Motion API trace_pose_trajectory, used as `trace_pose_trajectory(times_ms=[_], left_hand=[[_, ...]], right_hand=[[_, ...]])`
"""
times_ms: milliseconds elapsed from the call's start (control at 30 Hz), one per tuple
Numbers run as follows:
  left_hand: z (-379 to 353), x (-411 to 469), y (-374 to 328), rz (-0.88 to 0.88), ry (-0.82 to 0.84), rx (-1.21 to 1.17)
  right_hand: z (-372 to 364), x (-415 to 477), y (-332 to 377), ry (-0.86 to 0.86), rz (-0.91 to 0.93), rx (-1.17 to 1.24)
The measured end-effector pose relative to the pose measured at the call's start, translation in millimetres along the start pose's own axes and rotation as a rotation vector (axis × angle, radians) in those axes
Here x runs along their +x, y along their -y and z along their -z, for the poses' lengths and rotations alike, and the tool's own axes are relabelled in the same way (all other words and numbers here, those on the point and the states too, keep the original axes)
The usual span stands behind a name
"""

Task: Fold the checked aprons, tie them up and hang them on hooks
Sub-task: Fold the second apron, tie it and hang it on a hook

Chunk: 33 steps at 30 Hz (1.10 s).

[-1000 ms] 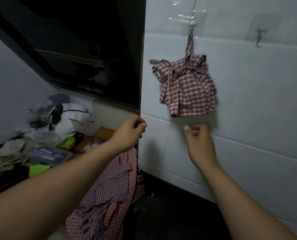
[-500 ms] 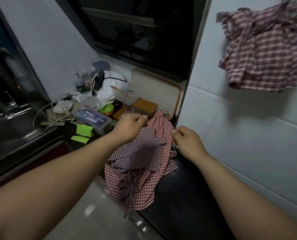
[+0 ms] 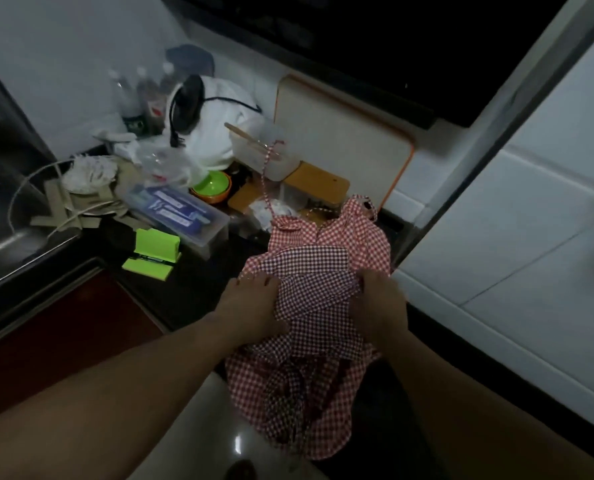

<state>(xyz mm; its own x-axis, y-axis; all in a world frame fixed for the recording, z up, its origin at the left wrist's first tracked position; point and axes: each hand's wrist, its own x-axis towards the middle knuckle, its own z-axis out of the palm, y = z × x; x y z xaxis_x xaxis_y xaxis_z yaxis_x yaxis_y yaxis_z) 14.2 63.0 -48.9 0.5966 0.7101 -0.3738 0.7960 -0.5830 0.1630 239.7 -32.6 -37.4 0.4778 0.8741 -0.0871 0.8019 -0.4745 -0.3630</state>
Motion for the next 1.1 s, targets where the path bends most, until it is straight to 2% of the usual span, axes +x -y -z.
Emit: trace_pose_trajectory(times_ms=[67, 100, 167, 233, 300, 400, 467, 600, 667, 767, 833, 933, 1000, 1100], left_hand=[[-7, 12, 0, -0.043, -0.019, 0.046], [-9, 15, 0, -0.075, -0.084, 0.035], [-7, 21, 3, -0.163, -0.227, -0.076], [8, 24, 2, -0.282, -0.302, -0.224], [31, 27, -2, -0.413, -0.276, -0.335], [73, 26, -17, -0.502, -0.237, -0.449], [99, 20, -26, -0.499, -0.222, -0.519], [129, -1, -37, -0.465, -0.026, -0.532], [138, -7, -44, -0.397, -0.067, -0.657], [160, -19, -70, -0.286, -0.231, -1.036], [175, -27, -91, -0.304, -0.285, -1.174], [188, -41, -128, -0.393, -0.286, -1.053], [190, -48, -144, -0.448, -0.302, -0.869], [182, -61, -151, -0.451, -0.339, -0.753]], right_hand=[[-5, 17, 0, 0.076, 0.067, -0.189], [-7, 23, 0, 0.107, 0.089, -0.243], [-10, 30, 5, 0.118, 0.139, -0.313], [-10, 32, 12, 0.108, 0.246, -0.358], [-4, 32, 25, 0.090, 0.382, -0.307], [20, 31, 37, 0.107, 0.506, -0.045], [47, 25, 37, 0.102, 0.446, 0.131], [119, 7, 31, 0.096, 0.179, 0.358], [154, -3, 23, 0.113, 0.151, 0.390], [192, -22, 1, 0.264, 0.103, 0.400], [203, -29, -8, 0.221, 0.126, 0.346], [208, -39, -2, -0.001, 0.334, 0.314], [204, -42, 10, -0.040, 0.455, 0.262], [198, -47, 20, -0.056, 0.452, 0.227]])
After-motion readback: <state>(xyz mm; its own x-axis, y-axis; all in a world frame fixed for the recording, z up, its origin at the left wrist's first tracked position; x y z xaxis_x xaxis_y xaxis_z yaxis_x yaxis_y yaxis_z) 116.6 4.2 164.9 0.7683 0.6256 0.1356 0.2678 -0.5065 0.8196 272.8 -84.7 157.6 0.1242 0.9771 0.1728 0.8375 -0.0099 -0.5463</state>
